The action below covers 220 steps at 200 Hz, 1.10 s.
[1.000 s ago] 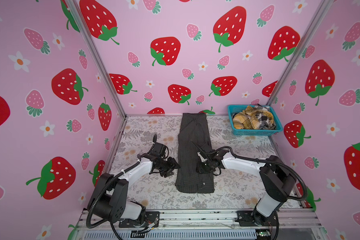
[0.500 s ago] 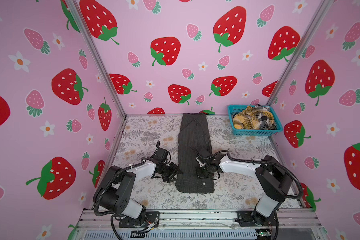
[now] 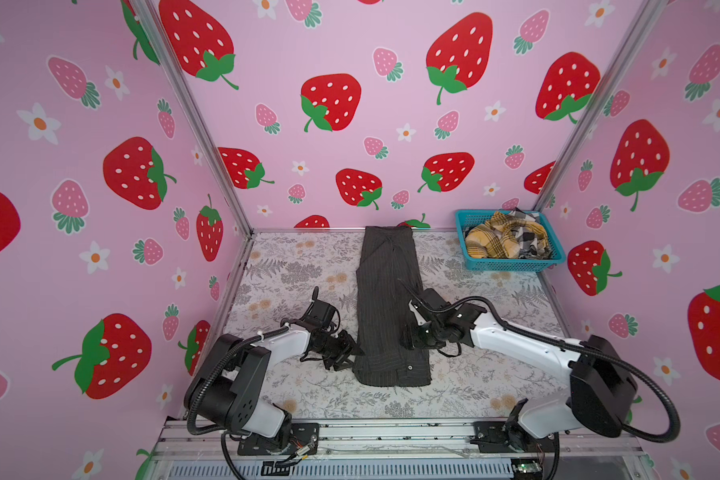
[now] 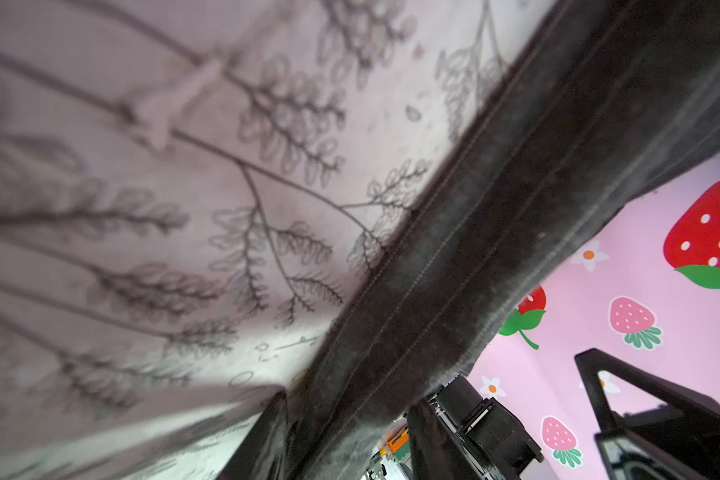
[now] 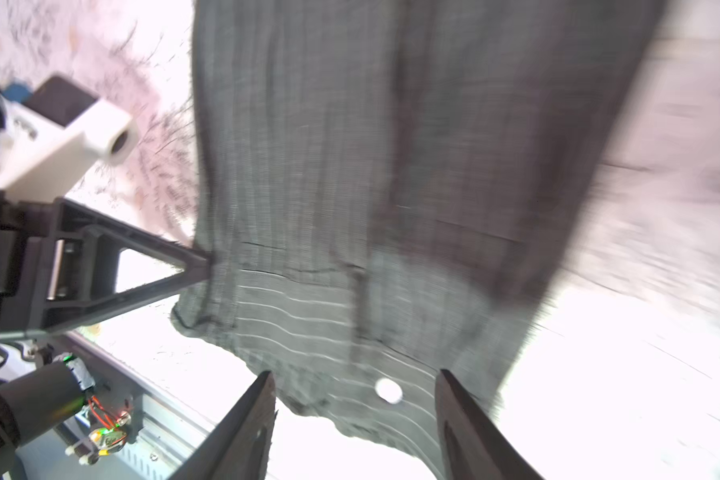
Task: Fold and stack the long sleeve shirts
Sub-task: 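Grasp the shirt's near end with both grippers at its two sides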
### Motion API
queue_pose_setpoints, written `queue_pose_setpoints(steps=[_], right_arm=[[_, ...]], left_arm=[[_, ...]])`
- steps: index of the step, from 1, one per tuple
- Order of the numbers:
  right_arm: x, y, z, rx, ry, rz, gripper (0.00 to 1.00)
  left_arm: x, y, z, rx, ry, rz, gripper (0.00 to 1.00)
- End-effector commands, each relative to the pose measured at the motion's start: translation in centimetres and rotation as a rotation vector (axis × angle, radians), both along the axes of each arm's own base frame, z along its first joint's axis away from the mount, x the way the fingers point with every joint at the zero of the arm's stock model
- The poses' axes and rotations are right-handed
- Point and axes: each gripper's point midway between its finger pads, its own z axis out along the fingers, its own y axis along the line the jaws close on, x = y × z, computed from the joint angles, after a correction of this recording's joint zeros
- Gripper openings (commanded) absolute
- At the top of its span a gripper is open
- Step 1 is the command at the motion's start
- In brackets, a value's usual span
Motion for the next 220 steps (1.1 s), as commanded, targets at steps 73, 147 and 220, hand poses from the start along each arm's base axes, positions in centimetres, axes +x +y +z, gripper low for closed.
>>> queue_pose_setpoints(steps=[73,147,220], right_arm=[[-5.4,-4.3,-5.9,0.071,0.258,-0.072,0.62],[-6.1,-4.3,-7.9,0.154,0.309,-0.123,0.39],[-5.8,-3.9,-7.6,0.18,0.286,-0.11,0.03]], left_arm=[[-3.5,1.9,-3.9,0.099,0.157,0.022,0.09],[-3.4,1.8,-3.1,0.1,0.137,-0.014,0.33],[-3.8,1.4,-3.5,0.078,0.148,-0.039,0.0]])
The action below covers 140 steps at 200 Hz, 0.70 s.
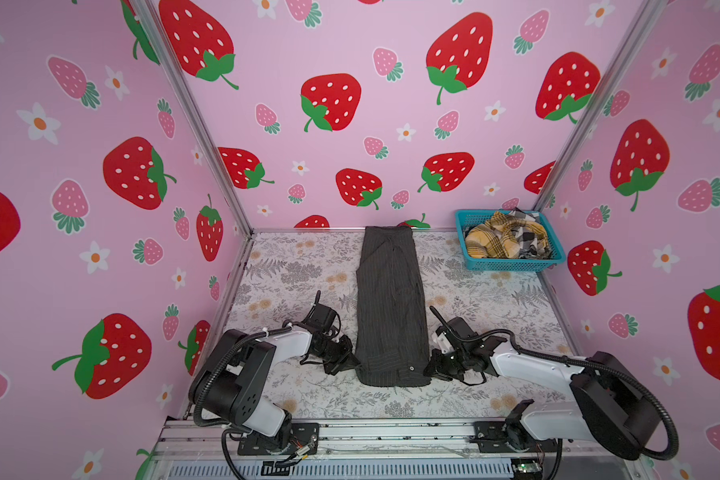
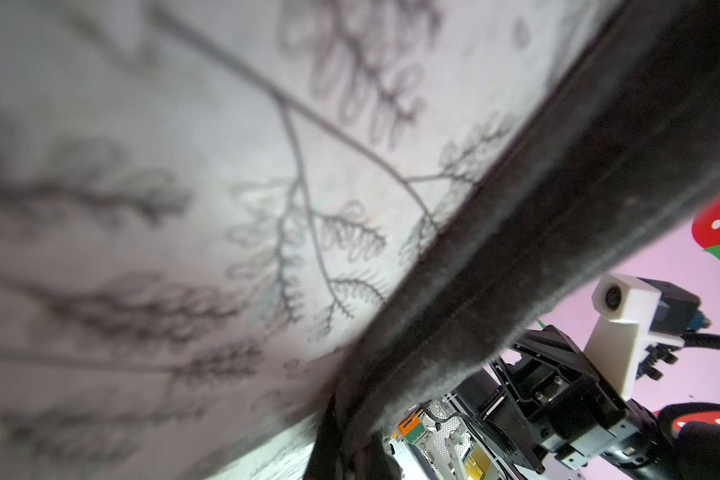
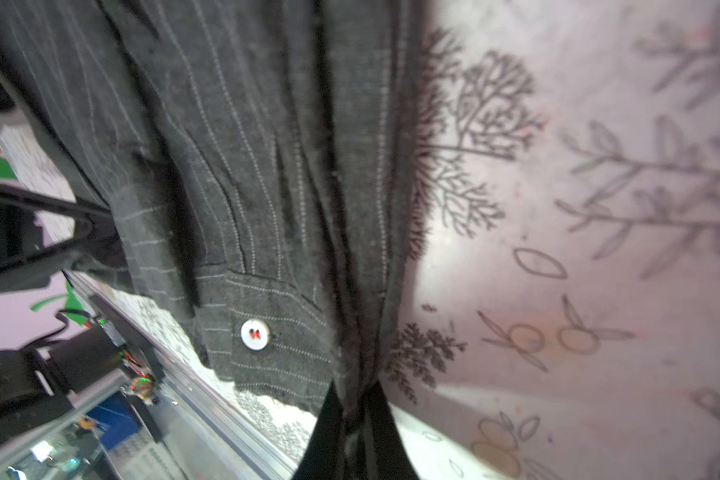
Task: Fold and stack the long sleeve shirts
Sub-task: 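Grasp the shirt's near end with both grippers at its two sides, then lift the near end and fold it away from the robot with both grippers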
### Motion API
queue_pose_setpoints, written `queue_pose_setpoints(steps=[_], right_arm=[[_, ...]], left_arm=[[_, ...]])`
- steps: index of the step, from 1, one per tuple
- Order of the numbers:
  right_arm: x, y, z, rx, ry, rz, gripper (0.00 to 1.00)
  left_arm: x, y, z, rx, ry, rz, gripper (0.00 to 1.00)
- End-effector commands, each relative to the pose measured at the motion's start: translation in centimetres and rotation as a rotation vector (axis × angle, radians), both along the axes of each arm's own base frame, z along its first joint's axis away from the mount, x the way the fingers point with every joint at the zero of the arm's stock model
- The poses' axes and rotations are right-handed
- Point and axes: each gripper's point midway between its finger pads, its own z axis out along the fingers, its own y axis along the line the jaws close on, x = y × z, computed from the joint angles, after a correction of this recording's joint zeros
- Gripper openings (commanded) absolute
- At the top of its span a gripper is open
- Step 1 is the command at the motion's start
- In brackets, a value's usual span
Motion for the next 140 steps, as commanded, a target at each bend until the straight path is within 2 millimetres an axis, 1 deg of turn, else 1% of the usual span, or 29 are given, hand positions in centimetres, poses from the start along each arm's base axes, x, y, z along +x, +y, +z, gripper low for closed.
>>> queue_pose_setpoints(steps=[1,12,31,46,65,79,82,109,126,140], right_arm=[[0.2,-0.2,-0.1,-0.005,-0.003,-0.012,0.03],[0.3,-0.1,0.2,-0.005,-0.017,-0.01,0.0],[0.4,-0.2,0.9,0.0,-0.036,-0.008,0.0],[0.1,-0.2,1.4,-0.005,-0.046,0.001,0.0],[-1.0,-0.6,1.5,-0.028,-0.051,0.016,0.0],[-1.9,-0.7,2.1,-0.021,-0.065,0.014,0.0],[-2.4,-0.9,2.0,-0.031,-0.056,0.019,0.0],[-3.8,-1.1,3.4,-0.011,-0.079,0.014,0.0],[-4.0,-1.3,4.5,0.01,-0.097,0.001,0.0],[-3.7,-1.0,5.5,0.036,-0.119,-0.007,0.0]], left_arm=[[-2.6,1.4,-2.3,0.091,0.126,0.006,0.0],[-2.6,1.1,-2.2,0.089,0.12,-0.012,0.0],[-3.0,0.9,-1.9,0.086,0.117,-0.031,0.0],[-3.7,0.9,-1.5,0.084,0.118,-0.04,0.0],[-4.8,1.1,-0.9,0.081,0.122,-0.043,0.0],[-5.8,1.3,-0.2,0.081,0.122,-0.046,0.0],[-6.0,1.3,-0.1,0.081,0.119,-0.046,0.0],[-7.4,1.2,1.1,0.062,0.1,-0.041,0.0],[-7.6,0.9,1.9,0.034,0.075,-0.018,0.0],[-6.9,0.5,2.6,-0.004,0.034,0.019,0.0]])
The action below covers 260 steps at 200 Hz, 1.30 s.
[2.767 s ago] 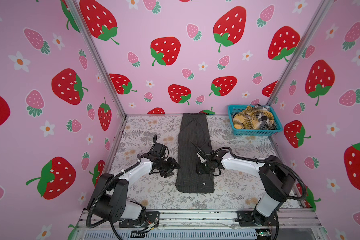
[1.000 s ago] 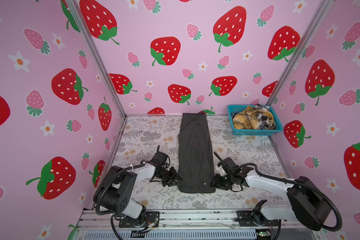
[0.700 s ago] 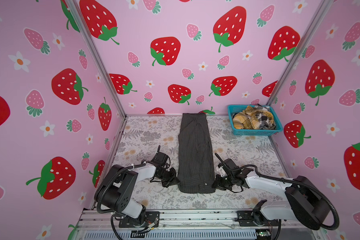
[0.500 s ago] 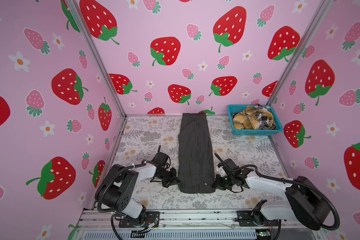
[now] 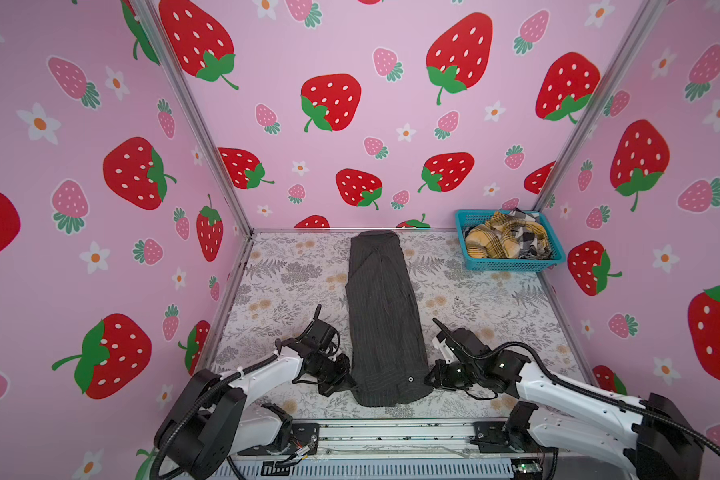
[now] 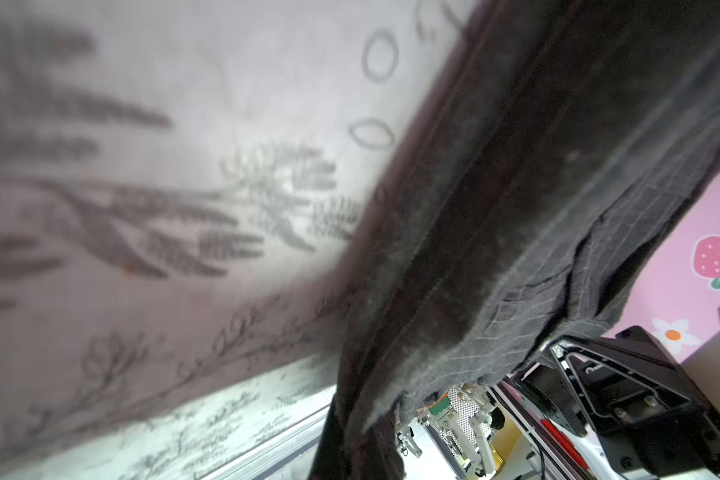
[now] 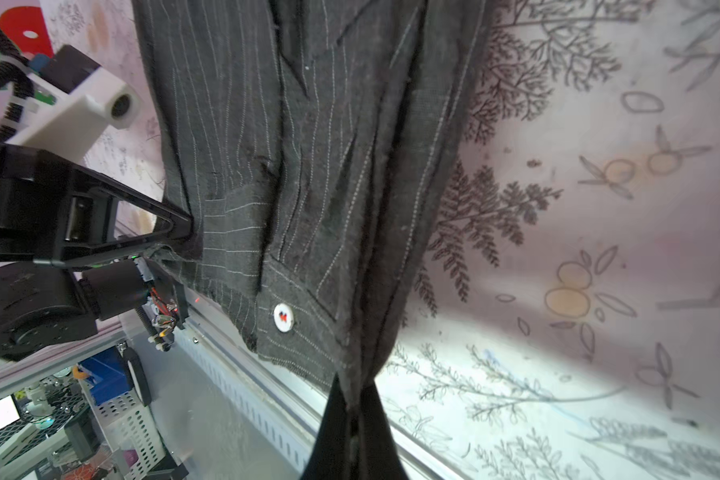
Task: Fold and stack the long sleeve shirts
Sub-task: 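Lift the near end and fold it away from the robot with both grippers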
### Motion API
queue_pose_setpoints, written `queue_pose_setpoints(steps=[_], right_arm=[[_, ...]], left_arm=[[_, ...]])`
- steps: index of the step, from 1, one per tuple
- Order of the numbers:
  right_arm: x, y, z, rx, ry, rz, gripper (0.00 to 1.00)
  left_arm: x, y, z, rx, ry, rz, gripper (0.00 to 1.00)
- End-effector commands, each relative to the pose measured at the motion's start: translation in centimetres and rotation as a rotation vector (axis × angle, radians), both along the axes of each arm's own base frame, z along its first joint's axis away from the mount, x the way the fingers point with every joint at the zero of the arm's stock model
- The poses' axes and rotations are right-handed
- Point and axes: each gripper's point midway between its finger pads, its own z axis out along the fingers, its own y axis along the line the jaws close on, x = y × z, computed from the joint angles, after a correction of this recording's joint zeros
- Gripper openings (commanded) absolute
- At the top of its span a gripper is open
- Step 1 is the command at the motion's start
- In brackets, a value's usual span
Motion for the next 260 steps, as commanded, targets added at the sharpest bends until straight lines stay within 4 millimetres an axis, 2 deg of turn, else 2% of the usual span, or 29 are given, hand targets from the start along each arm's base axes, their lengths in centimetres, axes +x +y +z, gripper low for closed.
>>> queue_pose_setpoints(steps=[1,20,39,64,88,100,118,132,160,164,167,175,190,194,204,210,215,231,241,250,260], right_arm=[[0.1,-1.0,0.2,-0.031,0.005,-0.066,0.0],[1.0,-0.1,1.7,-0.023,-0.027,-0.049,0.0],[3.7,1.2,4.5,-0.03,-0.111,-0.034,0.0],[8.5,2.9,7.2,-0.002,-0.165,-0.025,0.0],[13.9,4.4,9.0,0.029,-0.206,-0.005,0.0],[16.6,5.5,8.9,0.052,-0.193,0.011,0.0],[21.5,6.6,8.8,0.039,-0.214,0.002,0.0],[25.5,7.4,8.7,0.047,-0.227,-0.007,0.0],[32.6,8.3,6.0,0.03,-0.195,-0.041,0.0],[33.2,8.5,4.9,0.03,-0.177,-0.043,0.0],[33.9,8.6,4.7,0.032,-0.175,-0.047,0.01],[35.0,8.4,3.0,0.002,-0.148,-0.062,0.12],[37.6,8.2,1.7,-0.028,-0.153,-0.081,0.56],[38.2,7.9,1.5,-0.048,-0.155,-0.089,0.61],[39.3,7.4,1.6,-0.062,-0.164,-0.094,0.64],[39.9,7.3,2.5,-0.05,-0.18,-0.1,0.67],[40.2,7.2,3.3,-0.043,-0.197,-0.104,0.69],[40.7,7.1,6.8,-0.033,-0.282,-0.1,0.75],[40.1,6.9,8.6,-0.039,-0.317,-0.089,0.78],[39.2,6.7,9.9,-0.06,-0.344,-0.076,0.8],[37.8,6.7,10.8,-0.077,-0.363,-0.053,0.81]], left_arm=[[-0.2,0.0,0.7,-0.02,0.019,0.071,0.0],[1.4,-0.7,2.5,-0.07,-0.039,0.134,0.0],[4.3,-1.2,5.5,-0.103,-0.13,0.207,0.0],[10.0,-0.7,9.7,-0.107,-0.263,0.294,0.0],[15.9,0.4,10.8,-0.091,-0.312,0.374,0.0],[19.2,0.2,11.6,-0.128,-0.339,0.394,0.0],[23.8,-0.2,11.5,-0.124,-0.343,0.397,0.0],[27.6,0.0,10.4,-0.116,-0.335,0.413,0.0],[34.7,1.2,7.7,-0.069,-0.327,0.45,0.0],[35.6,1.2,7.3,-0.069,-0.323,0.447,0.04],[36.2,1.0,7.1,-0.073,-0.323,0.441,0.11],[37.7,0.8,6.4,-0.061,-0.318,0.418,0.21],[39.3,1.5,5.2,-0.004,-0.308,0.404,0.47],[39.8,1.9,5.1,0.005,-0.316,0.41,0.52],[40.5,2.8,5.0,0.005,-0.309,0.437,0.61],[41.1,2.9,5.7,-0.029,-0.323,0.449,0.71],[41.4,3.3,6.3,-0.043,-0.335,0.461,0.75],[41.7,4.5,9.6,-0.033,-0.402,0.474,0.8],[41.4,4.8,11.8,-0.022,-0.438,0.464,0.82],[40.6,4.8,13.5,0.0,-0.46,0.447,0.82],[39.1,4.5,14.4,0.028,-0.467,0.421,0.8]])
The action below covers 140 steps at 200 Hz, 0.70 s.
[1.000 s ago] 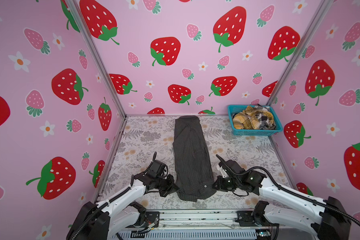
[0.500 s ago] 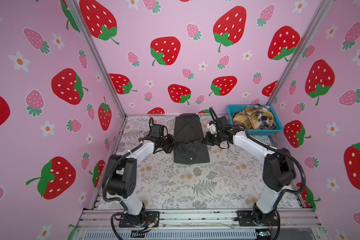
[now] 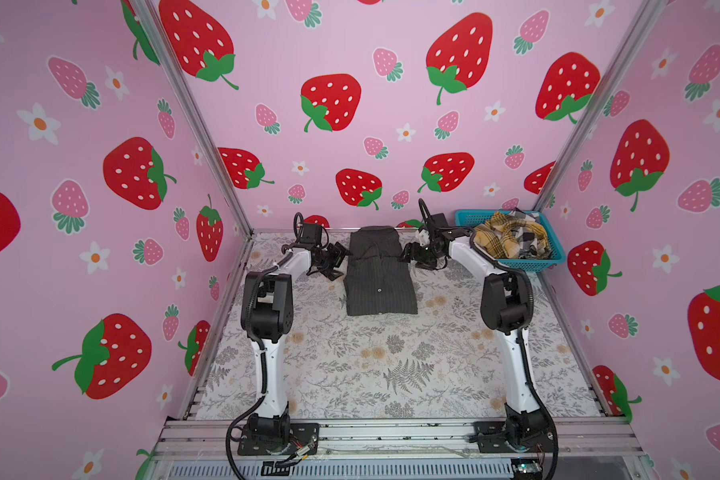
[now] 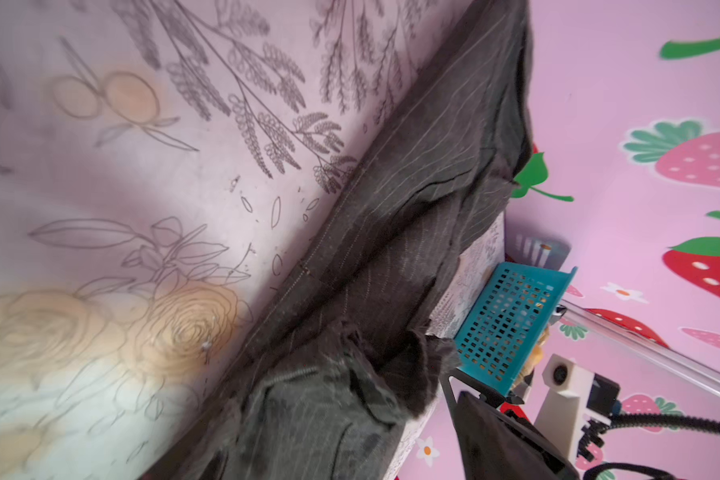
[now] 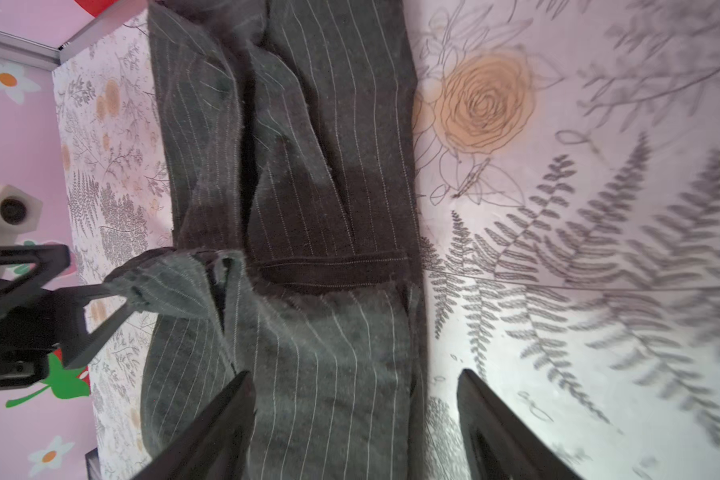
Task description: Fold and stack the long sleeve shirts
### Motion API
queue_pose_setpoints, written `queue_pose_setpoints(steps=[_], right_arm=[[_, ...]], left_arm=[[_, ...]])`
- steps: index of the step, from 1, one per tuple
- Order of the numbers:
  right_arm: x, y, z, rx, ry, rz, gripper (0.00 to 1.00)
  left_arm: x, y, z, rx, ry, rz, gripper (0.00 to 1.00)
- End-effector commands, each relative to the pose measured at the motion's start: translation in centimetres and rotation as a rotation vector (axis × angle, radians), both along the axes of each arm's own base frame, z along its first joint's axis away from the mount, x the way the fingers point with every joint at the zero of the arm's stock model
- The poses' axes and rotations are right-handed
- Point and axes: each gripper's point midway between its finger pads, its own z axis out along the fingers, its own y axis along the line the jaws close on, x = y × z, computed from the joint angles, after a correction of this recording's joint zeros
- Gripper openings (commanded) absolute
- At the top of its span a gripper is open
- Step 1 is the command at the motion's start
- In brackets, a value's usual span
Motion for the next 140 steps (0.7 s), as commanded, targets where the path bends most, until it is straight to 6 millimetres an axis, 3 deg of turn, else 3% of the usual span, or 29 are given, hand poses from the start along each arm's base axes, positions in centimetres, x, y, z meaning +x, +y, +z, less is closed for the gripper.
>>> queue_pose_setpoints(steps=[1,23,37,68,82,102,114,140], right_arm=[[-2.5,0.0,7.6,-0.027,-0.142,0.061,0.8],[-6.6,0.6,7.4,-0.034,-0.149,0.097,0.65],[-9.4,1.3,5.4,-0.037,-0.118,0.123,0.51],[-12.7,2.8,1.1,-0.042,-0.063,0.182,0.38],[-13.3,3.1,-1.3,-0.059,-0.037,0.201,0.34],[-14.0,2.9,-5.0,-0.094,0.001,0.216,0.28],[-14.6,1.9,-7.3,-0.16,0.027,0.209,0.24],[-17.9,0.9,-9.6,-0.21,0.078,0.225,0.21]], left_arm=[[-1.5,-0.4,7.8,0.062,-0.123,-0.047,0.79],[-5.6,-2.5,7.3,0.09,-0.108,-0.081,0.64],[-7.7,-4.5,5.7,0.055,-0.071,-0.115,0.55],[-9.2,-7.2,1.1,0.022,0.011,-0.176,0.41],[-9.3,-7.0,-0.9,0.045,0.048,-0.186,0.35],[-10.1,-5.2,-4.2,0.12,0.112,-0.169,0.32],[-10.9,-4.7,-6.0,0.124,0.146,-0.166,0.31],[-14.1,-4.7,-8.3,0.129,0.205,-0.19,0.28]])
